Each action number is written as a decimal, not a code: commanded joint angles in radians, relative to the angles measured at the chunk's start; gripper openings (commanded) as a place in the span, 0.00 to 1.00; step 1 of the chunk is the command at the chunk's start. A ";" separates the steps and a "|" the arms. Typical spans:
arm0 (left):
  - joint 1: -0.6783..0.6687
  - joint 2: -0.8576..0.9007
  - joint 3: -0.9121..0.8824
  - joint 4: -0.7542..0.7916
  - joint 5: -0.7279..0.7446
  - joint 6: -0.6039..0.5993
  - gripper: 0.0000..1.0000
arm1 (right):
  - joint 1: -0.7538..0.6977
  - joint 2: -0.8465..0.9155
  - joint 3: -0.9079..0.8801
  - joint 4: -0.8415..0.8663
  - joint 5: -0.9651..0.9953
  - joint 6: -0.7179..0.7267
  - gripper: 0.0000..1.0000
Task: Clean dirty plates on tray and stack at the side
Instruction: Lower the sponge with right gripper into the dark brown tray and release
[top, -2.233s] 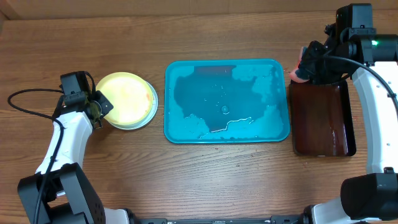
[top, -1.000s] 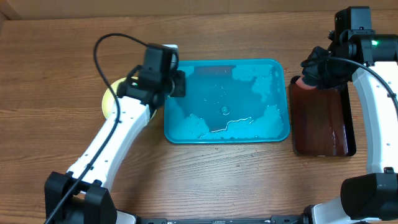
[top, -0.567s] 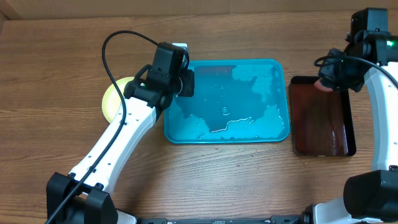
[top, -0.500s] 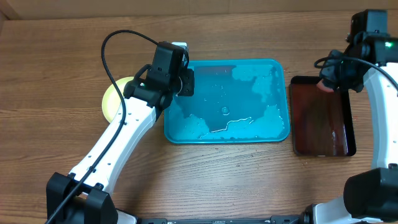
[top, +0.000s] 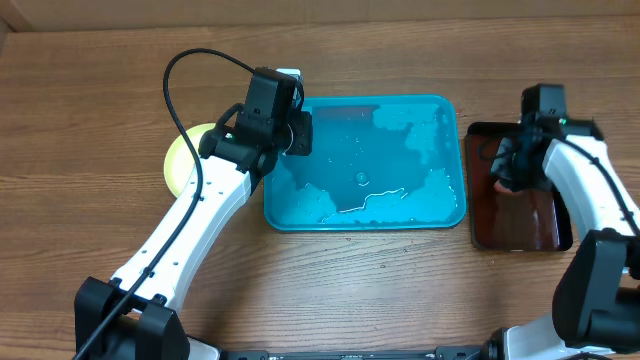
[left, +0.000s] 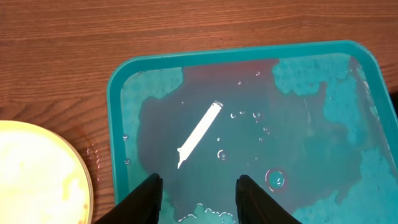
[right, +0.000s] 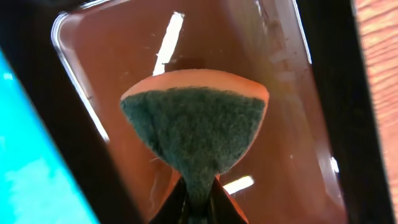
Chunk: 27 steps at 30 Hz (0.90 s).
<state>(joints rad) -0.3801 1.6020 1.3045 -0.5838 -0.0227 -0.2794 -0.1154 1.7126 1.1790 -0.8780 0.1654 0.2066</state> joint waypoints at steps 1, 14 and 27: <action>-0.009 -0.003 0.026 -0.003 -0.010 0.019 0.41 | 0.002 0.000 -0.082 0.084 0.029 -0.026 0.14; -0.006 -0.003 0.027 0.010 -0.010 0.019 0.56 | 0.002 -0.011 -0.014 0.030 -0.040 -0.024 0.43; -0.004 -0.006 0.198 -0.121 -0.178 0.022 1.00 | 0.002 -0.192 0.662 -0.427 -0.167 -0.026 1.00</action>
<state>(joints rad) -0.3801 1.6016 1.4837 -0.6861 -0.1284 -0.2653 -0.1154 1.5978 1.7336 -1.2663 0.0196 0.1822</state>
